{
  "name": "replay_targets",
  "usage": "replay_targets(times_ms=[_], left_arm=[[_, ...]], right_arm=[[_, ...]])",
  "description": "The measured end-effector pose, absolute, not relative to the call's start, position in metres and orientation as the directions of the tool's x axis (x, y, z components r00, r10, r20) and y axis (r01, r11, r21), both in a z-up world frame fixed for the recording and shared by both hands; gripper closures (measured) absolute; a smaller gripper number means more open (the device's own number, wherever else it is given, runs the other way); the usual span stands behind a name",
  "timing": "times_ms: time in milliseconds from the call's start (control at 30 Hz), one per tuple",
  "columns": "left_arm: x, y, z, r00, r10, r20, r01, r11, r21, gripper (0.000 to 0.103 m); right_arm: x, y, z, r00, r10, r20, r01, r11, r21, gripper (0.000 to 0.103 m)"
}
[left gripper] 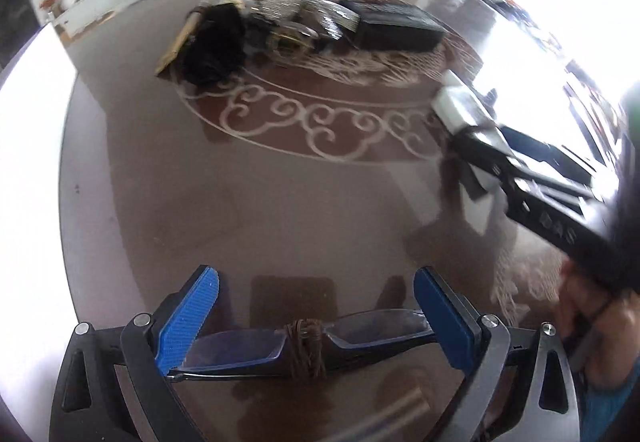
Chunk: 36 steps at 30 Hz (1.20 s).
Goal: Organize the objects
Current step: 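Close the left gripper on the glasses bridge and lift while the right gripper holds the bottle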
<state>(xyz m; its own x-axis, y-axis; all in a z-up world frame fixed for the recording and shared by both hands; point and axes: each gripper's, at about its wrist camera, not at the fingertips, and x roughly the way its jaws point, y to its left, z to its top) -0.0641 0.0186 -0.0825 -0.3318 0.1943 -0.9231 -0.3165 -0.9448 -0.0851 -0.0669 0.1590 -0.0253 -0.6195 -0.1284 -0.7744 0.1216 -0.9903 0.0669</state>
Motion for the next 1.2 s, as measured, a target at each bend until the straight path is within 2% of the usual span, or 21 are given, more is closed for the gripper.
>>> replay_targets(times_ms=[300,467,567,667,833,933,1000,1033,1067,1100,1133,1200], left_arm=[[-0.051,0.034,-0.084,-0.304,0.138,-0.942,-0.434,-0.901,0.008,0.004],[-0.050,0.022,-0.035,-0.447,0.164,-0.880,-0.329,-0.944,-0.009,0.004],[-0.039,0.017,-0.013,-0.490,0.128,-0.863,-0.214,-0.977,-0.023,0.004],[-0.007,0.020,-0.022,-0.476,0.097,-0.874,-0.120,-0.992,-0.045,0.004],[0.007,0.028,-0.072,-0.422,-0.007,-0.907,-0.046,-0.999,0.029,0.003],[-0.010,0.019,-0.082,-0.435,-0.017,-0.900,0.026,-1.000,0.007,0.004],[-0.030,0.013,-0.089,-0.446,0.024,-0.895,0.008,-0.999,-0.031,0.004],[-0.036,0.010,-0.089,-0.463,0.046,-0.885,-0.012,-0.999,-0.046,0.005],[-0.040,0.008,-0.087,-0.478,0.072,-0.876,-0.037,-0.997,-0.062,0.012],[-0.043,0.007,-0.085,-0.485,0.098,-0.869,-0.063,-0.995,-0.077,0.026],[-0.046,0.006,-0.082,-0.475,0.133,-0.870,-0.089,-0.991,-0.103,0.031],[-0.045,0.001,-0.079,-0.450,0.172,-0.876,-0.097,-0.985,-0.143,0.032]], right_arm=[[-0.067,0.160,-0.025,-0.620,-0.131,-0.774,0.120,-0.990,0.071,0.043],[-0.067,0.160,-0.025,-0.621,-0.139,-0.771,0.118,-0.990,0.083,0.043],[-0.066,0.159,-0.025,-0.620,-0.131,-0.774,0.121,-0.990,0.070,0.043],[-0.067,0.161,-0.025,-0.620,-0.136,-0.773,0.122,-0.990,0.077,0.042],[-0.067,0.162,-0.025,-0.619,-0.137,-0.773,0.122,-0.990,0.077,0.042],[-0.067,0.163,-0.025,-0.620,-0.145,-0.771,0.121,-0.989,0.089,0.042],[-0.066,0.165,-0.025,-0.619,-0.155,-0.770,0.120,-0.987,0.103,0.042],[-0.067,0.165,-0.025,-0.619,-0.159,-0.769,0.119,-0.987,0.109,0.042],[-0.067,0.166,-0.025,-0.620,-0.162,-0.768,0.118,-0.987,0.113,0.042],[-0.067,0.165,-0.025,-0.619,-0.162,-0.768,0.117,-0.987,0.113,0.042],[-0.067,0.165,-0.026,-0.619,-0.159,-0.769,0.118,-0.987,0.109,0.042],[-0.067,0.164,-0.026,-0.620,-0.155,-0.769,0.119,-0.988,0.103,0.042]])
